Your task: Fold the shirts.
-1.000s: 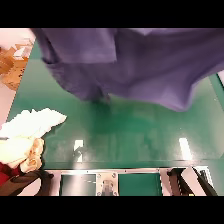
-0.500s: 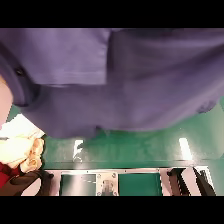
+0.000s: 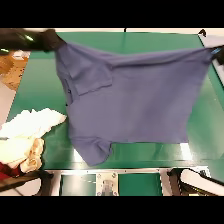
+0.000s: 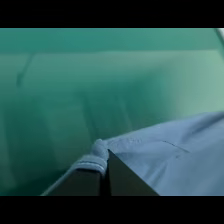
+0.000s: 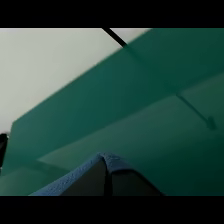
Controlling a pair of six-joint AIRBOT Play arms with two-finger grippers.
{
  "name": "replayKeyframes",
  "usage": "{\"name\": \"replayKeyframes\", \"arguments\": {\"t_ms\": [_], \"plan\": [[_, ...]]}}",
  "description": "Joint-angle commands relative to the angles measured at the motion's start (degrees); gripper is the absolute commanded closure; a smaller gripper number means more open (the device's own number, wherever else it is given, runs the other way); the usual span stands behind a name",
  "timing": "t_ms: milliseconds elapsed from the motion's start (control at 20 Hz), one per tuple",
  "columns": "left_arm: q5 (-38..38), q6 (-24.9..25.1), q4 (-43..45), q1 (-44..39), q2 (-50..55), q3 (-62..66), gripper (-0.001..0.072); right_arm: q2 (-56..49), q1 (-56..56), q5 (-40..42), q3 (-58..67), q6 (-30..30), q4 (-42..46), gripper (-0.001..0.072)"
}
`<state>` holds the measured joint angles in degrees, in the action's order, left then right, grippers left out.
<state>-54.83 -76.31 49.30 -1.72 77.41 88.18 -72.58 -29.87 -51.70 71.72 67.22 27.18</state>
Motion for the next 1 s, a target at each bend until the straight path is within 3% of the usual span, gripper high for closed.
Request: {"name": "replayKeyframes", "arguments": {"t_ms": [0,150,350,500,750,950], "plan": [[9.5,3.7,-5.0,0.0,13.6,-1.5,0.0678,-17.3,3.3,5.2,2.1,-1.5,0.7,0.0697],[15.6,8.0,-11.4,0.0,21.0,1.8,0.0678,-30.6,3.3,2.8,11.8,-1.2,-4.8,0.0697],[16.3,8.4,-11.9,0.4,25.1,3.9,0.0678,-41.8,3.2,-4.7,24.4,2.3,-6.2,0.0698],[10.4,8.4,-10.7,1.7,25.7,3.9,0.0678,-42.5,1.5,-11.9,25.0,2.5,-2.8,0.0698],[-7.5,7.3,-10.5,7.4,25.7,3.9,0.0678,-42.5,-3.7,-26.3,25.1,3.5,4.1,0.0698],[-13.8,4.5,-4.3,7.2,25.9,3.8,0.0678,-42.5,-3.1,-31.4,25.0,3.5,12.6,0.0697]]}}
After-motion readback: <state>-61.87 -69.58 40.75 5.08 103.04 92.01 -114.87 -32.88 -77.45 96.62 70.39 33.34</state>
